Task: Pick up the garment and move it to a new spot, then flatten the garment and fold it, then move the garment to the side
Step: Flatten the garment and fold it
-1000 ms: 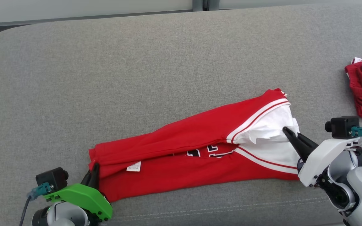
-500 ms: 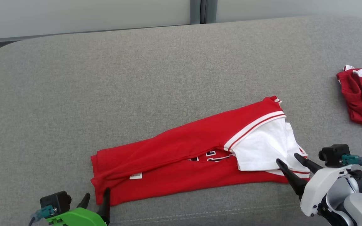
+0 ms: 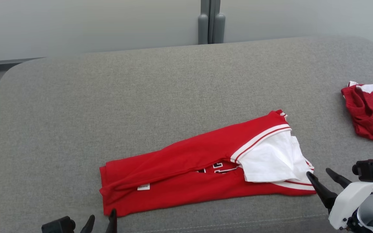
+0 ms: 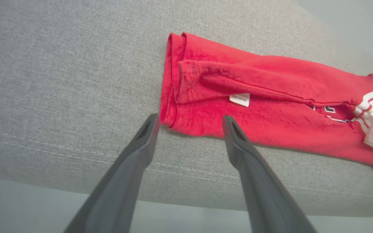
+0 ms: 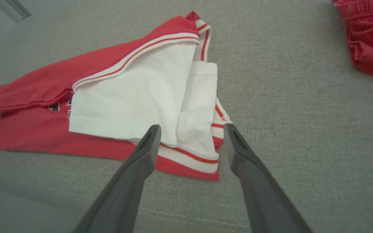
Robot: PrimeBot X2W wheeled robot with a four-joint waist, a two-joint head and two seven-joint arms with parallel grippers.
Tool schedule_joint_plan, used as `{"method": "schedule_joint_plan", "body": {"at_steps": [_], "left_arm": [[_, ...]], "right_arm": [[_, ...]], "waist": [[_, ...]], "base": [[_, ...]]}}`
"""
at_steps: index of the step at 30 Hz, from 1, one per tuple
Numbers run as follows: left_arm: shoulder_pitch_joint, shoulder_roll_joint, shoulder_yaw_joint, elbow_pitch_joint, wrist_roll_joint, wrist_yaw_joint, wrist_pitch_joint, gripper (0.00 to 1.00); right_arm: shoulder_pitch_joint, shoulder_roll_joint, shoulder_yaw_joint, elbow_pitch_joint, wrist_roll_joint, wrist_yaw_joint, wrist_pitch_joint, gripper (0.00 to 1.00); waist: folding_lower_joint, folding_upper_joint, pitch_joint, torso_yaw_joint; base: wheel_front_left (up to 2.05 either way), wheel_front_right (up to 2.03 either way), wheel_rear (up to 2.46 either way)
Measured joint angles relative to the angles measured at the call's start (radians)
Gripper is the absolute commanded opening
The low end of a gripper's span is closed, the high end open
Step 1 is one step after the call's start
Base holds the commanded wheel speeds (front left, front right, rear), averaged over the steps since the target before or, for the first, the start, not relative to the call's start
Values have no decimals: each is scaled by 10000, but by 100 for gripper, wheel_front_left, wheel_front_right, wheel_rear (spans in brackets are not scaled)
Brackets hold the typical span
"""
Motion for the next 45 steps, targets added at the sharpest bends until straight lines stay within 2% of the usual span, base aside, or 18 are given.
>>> {"method": "schedule_joint_plan", "body": {"at_steps": [5, 10, 20, 28, 36, 45], "left_arm": [[-133, -52, 13, -401, 221, 230, -102, 100], [-464, 31, 6, -826, 520, 424, -115, 100], [-736, 121, 42, -1459, 796, 761, -100, 100], [-837, 125, 6, -1546, 819, 786, -58, 100], [-924, 111, -8, -1561, 821, 782, -56, 100], [-924, 107, 4, -1536, 817, 775, -58, 100]], "right_arm": [[-64, 265, -863, 186, -130, 0, 654, 100], [-670, 802, -1586, 614, -341, 0, 1515, 100], [-2070, 1645, -2755, 2612, -575, 0, 2836, 100], [-2853, 1779, -3241, 4483, -1131, 0, 3438, 100], [-3342, 1708, -3670, 5829, -1613, 0, 3762, 100], [-3663, 1776, -3670, 6364, -1670, -2, 4084, 100]], "waist": [[0, 0, -228, 201], [0, 0, -327, 528], [0, 0, -264, 1559], [0, 0, -70, 2455], [0, 0, 110, 2995], [0, 0, 190, 3131]], "base": [[0, 0, 0], [0, 0, 0], [0, 0, 0], [0, 0, 0], [0, 0, 0], [0, 0, 0]]}}
